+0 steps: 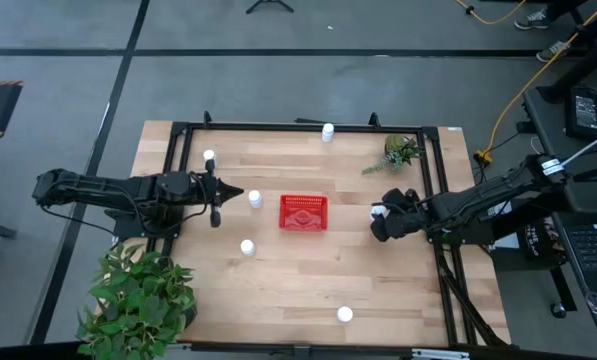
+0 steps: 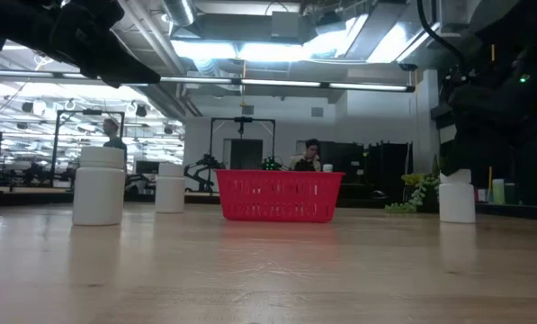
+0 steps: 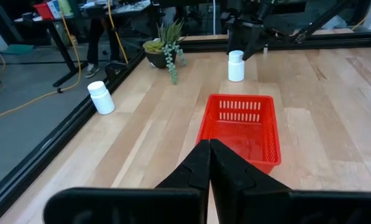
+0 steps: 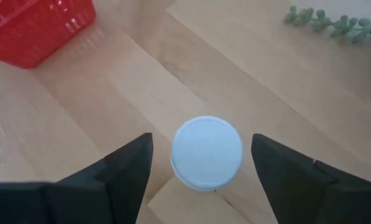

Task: Pick and place pill bottles into a basket
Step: Put the white pill bottle into the red basket

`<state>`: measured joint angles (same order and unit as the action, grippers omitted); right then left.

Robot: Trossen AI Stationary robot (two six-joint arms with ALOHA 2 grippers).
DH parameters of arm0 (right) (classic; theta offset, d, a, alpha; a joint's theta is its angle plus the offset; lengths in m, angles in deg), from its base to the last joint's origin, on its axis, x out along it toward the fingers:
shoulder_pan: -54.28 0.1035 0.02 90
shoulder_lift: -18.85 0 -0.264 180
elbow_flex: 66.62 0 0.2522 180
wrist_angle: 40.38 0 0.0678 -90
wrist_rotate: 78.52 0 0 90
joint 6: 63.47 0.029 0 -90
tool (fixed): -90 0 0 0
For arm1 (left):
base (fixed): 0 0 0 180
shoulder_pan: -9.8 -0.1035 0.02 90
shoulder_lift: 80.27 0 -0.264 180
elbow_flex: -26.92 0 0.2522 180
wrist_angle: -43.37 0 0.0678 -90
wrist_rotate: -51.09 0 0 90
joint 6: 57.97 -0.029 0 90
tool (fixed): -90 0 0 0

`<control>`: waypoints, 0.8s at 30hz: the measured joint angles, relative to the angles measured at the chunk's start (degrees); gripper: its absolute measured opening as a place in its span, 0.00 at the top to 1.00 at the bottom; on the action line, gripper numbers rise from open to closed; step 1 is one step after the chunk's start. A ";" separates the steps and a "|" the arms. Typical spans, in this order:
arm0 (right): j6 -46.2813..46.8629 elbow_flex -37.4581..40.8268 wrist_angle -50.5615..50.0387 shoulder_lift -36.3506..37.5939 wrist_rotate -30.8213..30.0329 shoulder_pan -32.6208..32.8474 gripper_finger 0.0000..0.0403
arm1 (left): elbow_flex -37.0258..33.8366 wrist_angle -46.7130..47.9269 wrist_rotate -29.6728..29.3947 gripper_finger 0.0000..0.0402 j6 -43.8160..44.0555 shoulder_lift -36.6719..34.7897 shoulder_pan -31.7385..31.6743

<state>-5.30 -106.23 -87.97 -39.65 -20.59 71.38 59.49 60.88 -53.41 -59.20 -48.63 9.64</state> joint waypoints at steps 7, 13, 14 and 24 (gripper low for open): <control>0.07 0.00 -0.27 0.00 0.04 0.01 0.37 | 0.00 0.77 0.00 0.98 0.00 0.00 0.02; -0.02 0.00 -0.38 0.00 0.35 0.02 0.40 | 0.00 1.37 0.00 0.99 0.00 0.00 0.01; -0.05 0.00 -0.50 0.00 0.51 0.02 0.41 | 0.00 1.38 0.00 0.99 0.00 0.01 0.00; -0.22 0.00 -1.53 0.00 0.70 0.01 0.44 | 0.00 1.36 0.00 0.99 0.00 0.00 0.01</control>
<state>-5.52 -106.23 -89.51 -39.65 -19.89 71.39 59.49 62.24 -53.41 -59.20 -48.63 9.65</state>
